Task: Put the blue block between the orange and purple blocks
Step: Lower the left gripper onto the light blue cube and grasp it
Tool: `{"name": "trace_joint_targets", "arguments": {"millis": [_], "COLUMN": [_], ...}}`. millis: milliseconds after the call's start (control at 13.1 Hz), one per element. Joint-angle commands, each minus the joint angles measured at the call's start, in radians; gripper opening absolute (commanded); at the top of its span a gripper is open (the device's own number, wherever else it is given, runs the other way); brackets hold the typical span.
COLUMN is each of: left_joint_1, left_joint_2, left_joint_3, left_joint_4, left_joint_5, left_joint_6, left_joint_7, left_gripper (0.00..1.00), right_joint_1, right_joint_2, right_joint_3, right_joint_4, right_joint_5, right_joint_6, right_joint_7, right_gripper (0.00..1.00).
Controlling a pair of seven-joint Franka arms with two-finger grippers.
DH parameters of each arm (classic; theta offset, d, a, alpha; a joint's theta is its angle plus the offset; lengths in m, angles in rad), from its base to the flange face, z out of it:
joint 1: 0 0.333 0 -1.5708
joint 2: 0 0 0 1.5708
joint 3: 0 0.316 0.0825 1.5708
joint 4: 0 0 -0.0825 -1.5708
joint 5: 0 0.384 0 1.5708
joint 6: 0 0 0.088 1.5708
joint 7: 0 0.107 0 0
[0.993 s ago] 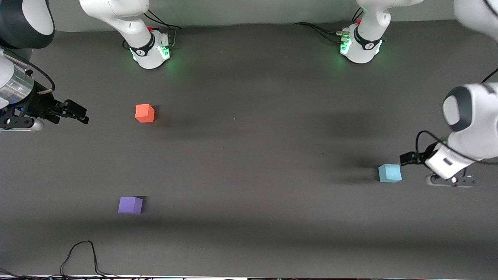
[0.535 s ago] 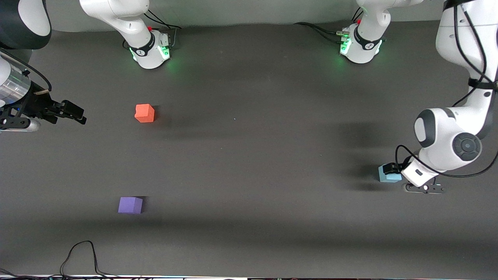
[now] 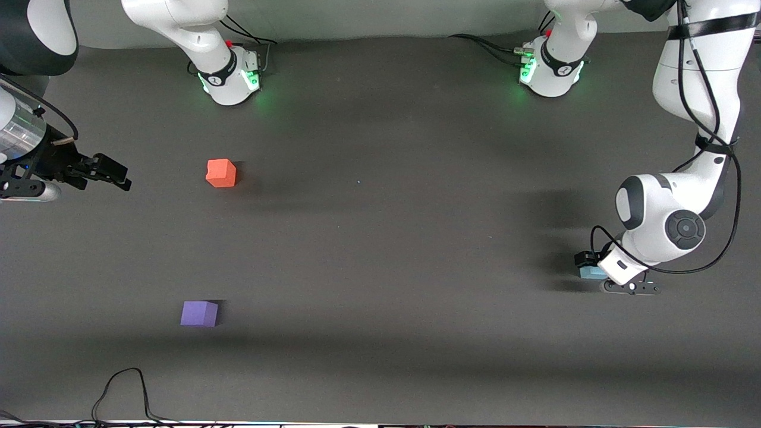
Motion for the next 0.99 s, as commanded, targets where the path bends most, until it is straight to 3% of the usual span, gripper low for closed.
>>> {"name": "trace_joint_targets", "arguments": {"millis": [0, 306, 611, 917], "left_joint_1": [0.002, 0.030, 0.036, -0.040], "left_joint_2": [-0.012, -0.070, -0.212, -0.245], "left_joint_3": [0.003, 0.003, 0.001, -0.022], "left_joint_4": [-0.006, 0.018, 0.165, 0.415], "left_joint_5": [0.006, 0.007, 0.009, -0.006], "left_joint_6": [-0.006, -0.073, -0.465, -0.833], "left_joint_7": [-0.001, 0.014, 0.019, -0.108], "left_gripper": [0.43, 0.43, 0.43, 0.44], "right_joint_1": [-0.002, -0.003, -0.002, -0.002], "right_joint_2": [-0.023, -0.023, -0.022, -0.023], "right_joint_3": [-0.003, -0.008, -0.008, -0.008], "right_joint_4": [-0.029, -0.033, -0.036, -0.038], "right_joint_5": [0.001, 0.001, 0.003, 0.003], "right_joint_6": [0.024, 0.030, 0.040, 0.040], "right_joint_7": [-0.024, -0.024, -0.024, -0.024], "right_gripper": [1.00, 1.00, 1.00, 1.00]}}
